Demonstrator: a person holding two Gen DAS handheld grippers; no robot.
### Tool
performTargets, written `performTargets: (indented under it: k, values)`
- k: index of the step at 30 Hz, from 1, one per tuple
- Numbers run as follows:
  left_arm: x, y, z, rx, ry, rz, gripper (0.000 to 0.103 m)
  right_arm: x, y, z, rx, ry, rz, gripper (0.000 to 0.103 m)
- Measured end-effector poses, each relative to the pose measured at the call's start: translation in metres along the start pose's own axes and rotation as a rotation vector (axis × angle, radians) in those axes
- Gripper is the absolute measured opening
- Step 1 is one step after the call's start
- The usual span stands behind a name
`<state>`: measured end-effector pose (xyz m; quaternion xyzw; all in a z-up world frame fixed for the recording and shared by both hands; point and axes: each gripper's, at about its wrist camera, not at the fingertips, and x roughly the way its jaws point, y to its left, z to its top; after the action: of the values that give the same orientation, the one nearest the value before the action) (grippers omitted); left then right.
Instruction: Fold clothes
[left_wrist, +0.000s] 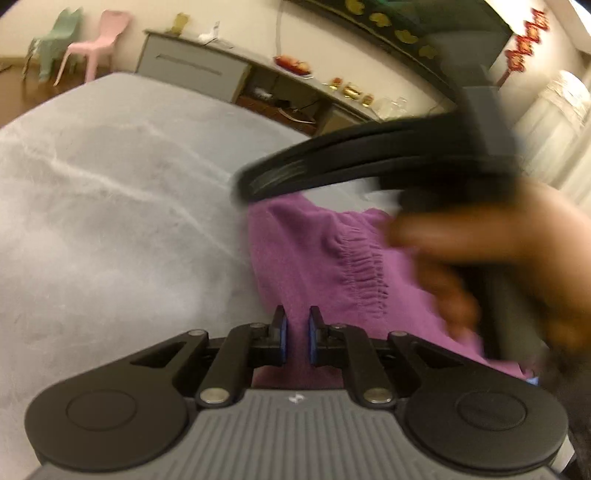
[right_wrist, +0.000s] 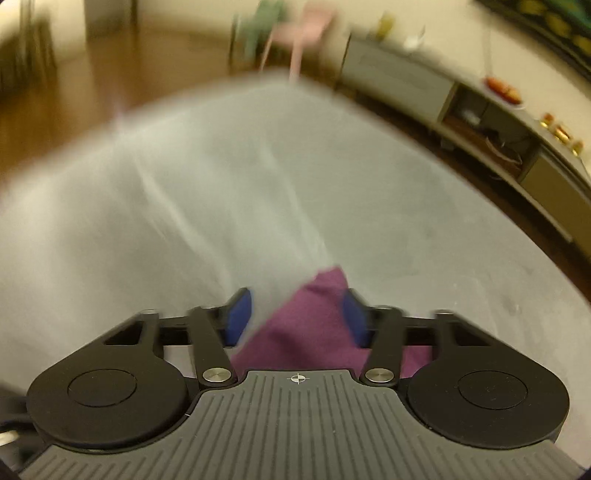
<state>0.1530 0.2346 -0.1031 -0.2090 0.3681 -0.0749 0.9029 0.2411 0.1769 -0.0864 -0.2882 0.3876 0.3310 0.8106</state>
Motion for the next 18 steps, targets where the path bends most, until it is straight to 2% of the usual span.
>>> performTargets:
  k: [3,5,7,8,9,10,11,12,15,16,18]
  values:
    - [-0.004,0.004,-0.001,-0.004,-0.001,-0.010,0.010,0.019,-0.004,0.007,-0.063,0.026,-0.088,0.017]
    - [-0.003,0.013,0.000,-0.039,0.013,-0.026,0.010,0.001,-0.015,0.008,-0.002,-0.061,-0.061,0.021]
    - [-0.002,0.016,0.002,-0.060,0.022,-0.033,0.011,-0.030,-0.033,-0.006,0.100,-0.163,-0.025,0.056]
    - [-0.002,0.018,0.003,-0.070,0.025,-0.036,0.013,-0.046,-0.042,-0.012,0.151,-0.214,-0.008,0.058]
    - [-0.002,0.020,0.004,-0.079,0.029,-0.039,0.015,-0.061,-0.052,-0.027,0.195,-0.240,0.013,0.054]
    - [-0.001,0.020,0.004,-0.085,0.029,-0.033,0.021,-0.077,-0.062,-0.041,0.240,-0.267,0.033,0.049]
    - [0.000,0.020,0.005,-0.089,0.029,-0.023,0.024,-0.091,-0.071,-0.061,0.276,-0.275,0.042,0.048]
    - [0.001,0.021,0.005,-0.094,0.028,-0.014,0.024,-0.101,-0.075,-0.078,0.292,-0.273,0.044,0.044]
    - [0.004,0.020,0.006,-0.104,0.027,0.010,0.030,-0.113,-0.075,-0.123,0.274,-0.245,0.029,0.022]
    - [0.006,0.019,0.005,-0.102,0.028,0.011,0.036,-0.114,-0.071,-0.136,0.256,-0.232,0.018,0.019]
    - [0.010,0.015,0.004,-0.095,0.035,0.010,0.037,-0.103,-0.059,-0.151,0.221,-0.189,-0.005,0.014]
